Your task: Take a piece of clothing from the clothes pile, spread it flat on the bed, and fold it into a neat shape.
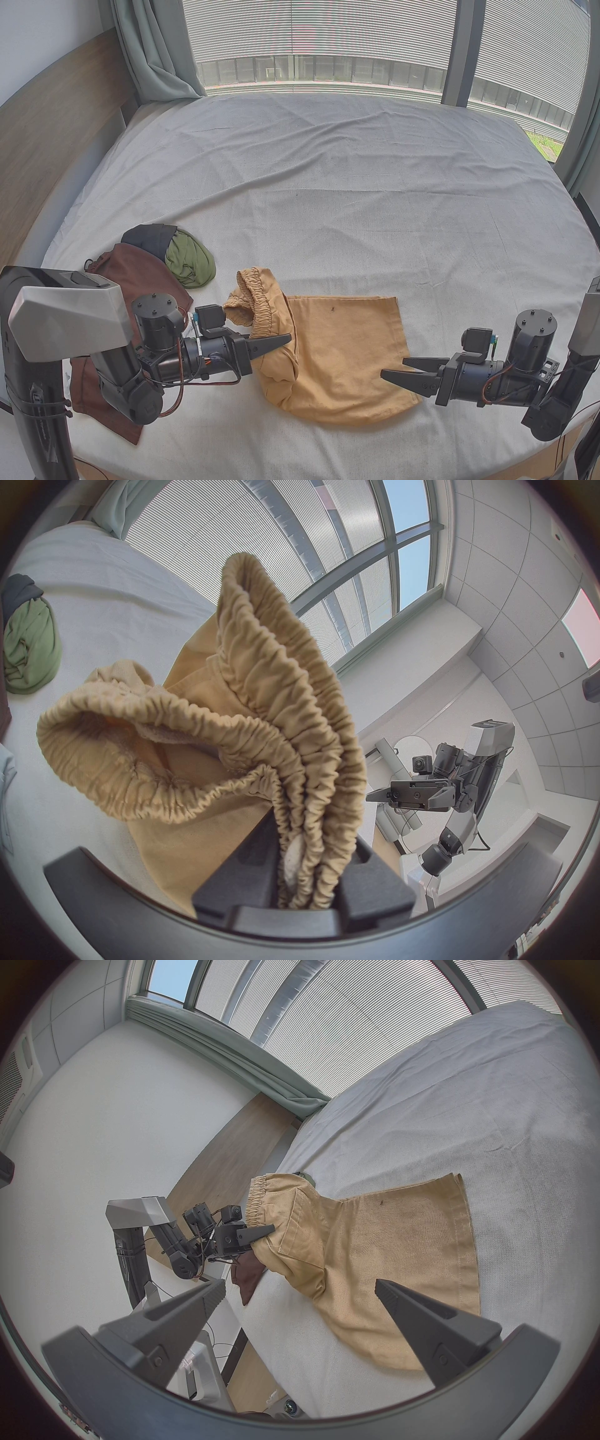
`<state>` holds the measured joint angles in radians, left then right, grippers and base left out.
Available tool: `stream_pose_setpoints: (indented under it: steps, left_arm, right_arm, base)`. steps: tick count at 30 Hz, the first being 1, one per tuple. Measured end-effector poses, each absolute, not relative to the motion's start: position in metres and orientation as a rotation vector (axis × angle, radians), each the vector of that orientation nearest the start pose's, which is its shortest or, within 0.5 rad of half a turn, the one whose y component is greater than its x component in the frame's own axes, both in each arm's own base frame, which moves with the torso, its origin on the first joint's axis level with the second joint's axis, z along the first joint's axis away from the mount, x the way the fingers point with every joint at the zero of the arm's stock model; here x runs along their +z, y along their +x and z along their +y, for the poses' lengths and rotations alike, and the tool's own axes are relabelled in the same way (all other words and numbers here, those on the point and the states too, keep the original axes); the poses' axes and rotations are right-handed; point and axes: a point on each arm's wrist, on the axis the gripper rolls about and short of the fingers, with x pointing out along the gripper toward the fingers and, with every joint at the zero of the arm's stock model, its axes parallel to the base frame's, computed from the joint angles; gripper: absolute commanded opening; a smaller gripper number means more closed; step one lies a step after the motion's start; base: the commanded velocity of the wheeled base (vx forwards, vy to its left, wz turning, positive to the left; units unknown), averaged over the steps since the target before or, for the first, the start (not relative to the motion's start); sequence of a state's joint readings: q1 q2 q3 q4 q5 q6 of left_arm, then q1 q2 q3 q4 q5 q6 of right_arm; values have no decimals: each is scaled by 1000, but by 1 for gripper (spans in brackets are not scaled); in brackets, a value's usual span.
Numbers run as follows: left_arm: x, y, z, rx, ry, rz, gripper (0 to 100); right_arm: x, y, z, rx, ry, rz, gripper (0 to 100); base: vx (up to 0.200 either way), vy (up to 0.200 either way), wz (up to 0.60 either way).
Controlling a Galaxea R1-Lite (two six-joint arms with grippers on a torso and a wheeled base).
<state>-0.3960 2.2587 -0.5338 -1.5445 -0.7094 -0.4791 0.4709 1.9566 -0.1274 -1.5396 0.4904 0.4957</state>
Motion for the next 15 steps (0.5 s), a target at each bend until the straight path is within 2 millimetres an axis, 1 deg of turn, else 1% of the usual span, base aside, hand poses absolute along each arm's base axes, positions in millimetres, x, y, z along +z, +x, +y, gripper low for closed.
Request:
stream_pose_setpoints:
  steps: [8, 15]
  left_arm:
    - [28, 304, -153, -1061, -476, 461, 0]
    - [28, 304, -168, -1094, -498, 472, 0]
  right_arm:
    - [62, 208, 116, 856, 457, 523, 100]
    - [64, 210, 115, 852, 459, 511, 100]
  base:
    - [0, 0, 0]
    - [0, 0, 0]
